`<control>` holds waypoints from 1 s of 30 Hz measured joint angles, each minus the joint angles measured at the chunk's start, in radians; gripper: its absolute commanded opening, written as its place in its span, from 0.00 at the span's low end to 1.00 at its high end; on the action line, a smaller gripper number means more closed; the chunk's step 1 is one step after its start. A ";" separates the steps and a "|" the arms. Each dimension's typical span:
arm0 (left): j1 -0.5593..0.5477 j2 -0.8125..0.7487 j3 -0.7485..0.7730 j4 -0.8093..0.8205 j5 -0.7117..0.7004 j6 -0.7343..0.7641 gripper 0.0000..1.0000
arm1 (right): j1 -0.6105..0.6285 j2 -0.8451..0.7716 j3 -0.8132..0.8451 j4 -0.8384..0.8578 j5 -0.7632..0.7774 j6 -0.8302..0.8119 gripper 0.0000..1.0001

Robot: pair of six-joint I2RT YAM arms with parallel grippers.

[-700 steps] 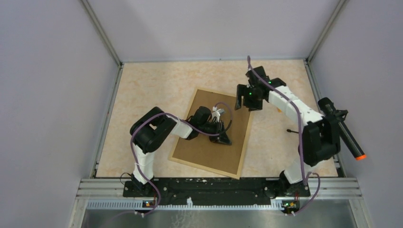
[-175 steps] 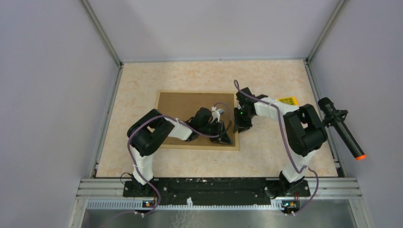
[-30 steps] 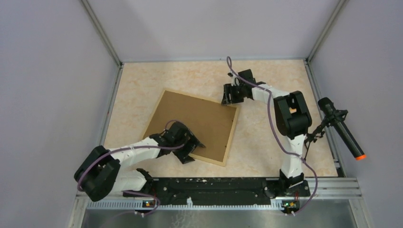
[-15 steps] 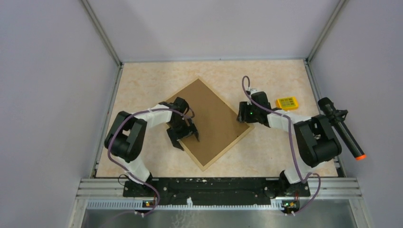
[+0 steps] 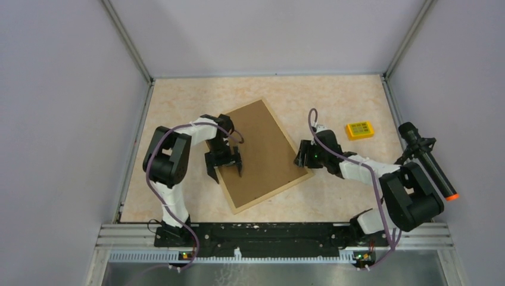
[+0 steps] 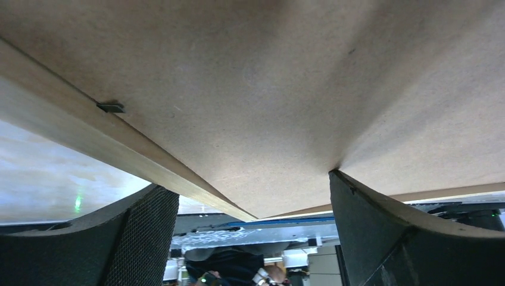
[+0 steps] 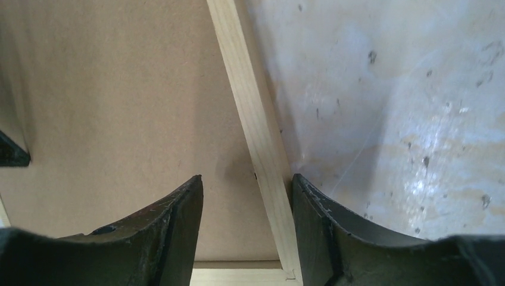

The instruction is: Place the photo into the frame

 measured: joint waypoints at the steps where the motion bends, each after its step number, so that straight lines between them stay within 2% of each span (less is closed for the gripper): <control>1: 0.006 0.014 0.022 -0.010 -0.003 0.020 0.95 | 0.002 -0.011 -0.009 -0.004 -0.001 0.007 0.54; 8: 0.057 0.087 0.193 0.021 -0.077 0.107 0.97 | 0.034 -0.122 -0.093 -0.050 -0.048 0.070 0.54; 12: 0.085 0.087 0.246 0.225 -0.124 0.154 0.99 | 0.066 -0.132 -0.097 -0.092 -0.122 0.117 0.57; 15: 0.097 0.086 0.239 0.462 -0.071 0.160 0.99 | 0.098 -0.129 -0.081 -0.153 -0.176 0.134 0.60; 19: 0.095 0.031 0.130 0.610 -0.027 0.172 0.98 | 0.065 -0.085 0.005 -0.274 -0.217 0.106 0.61; 22: 0.098 -0.072 0.008 0.630 -0.014 0.179 0.96 | -0.015 -0.047 0.062 -0.348 -0.249 0.061 0.60; 28: 0.097 -0.360 -0.230 0.673 0.121 0.149 0.79 | -0.095 -0.051 0.089 -0.423 -0.269 0.000 0.56; 30: 0.072 -0.449 -0.327 0.759 0.184 0.095 0.75 | -0.097 -0.069 0.086 -0.440 -0.278 -0.002 0.54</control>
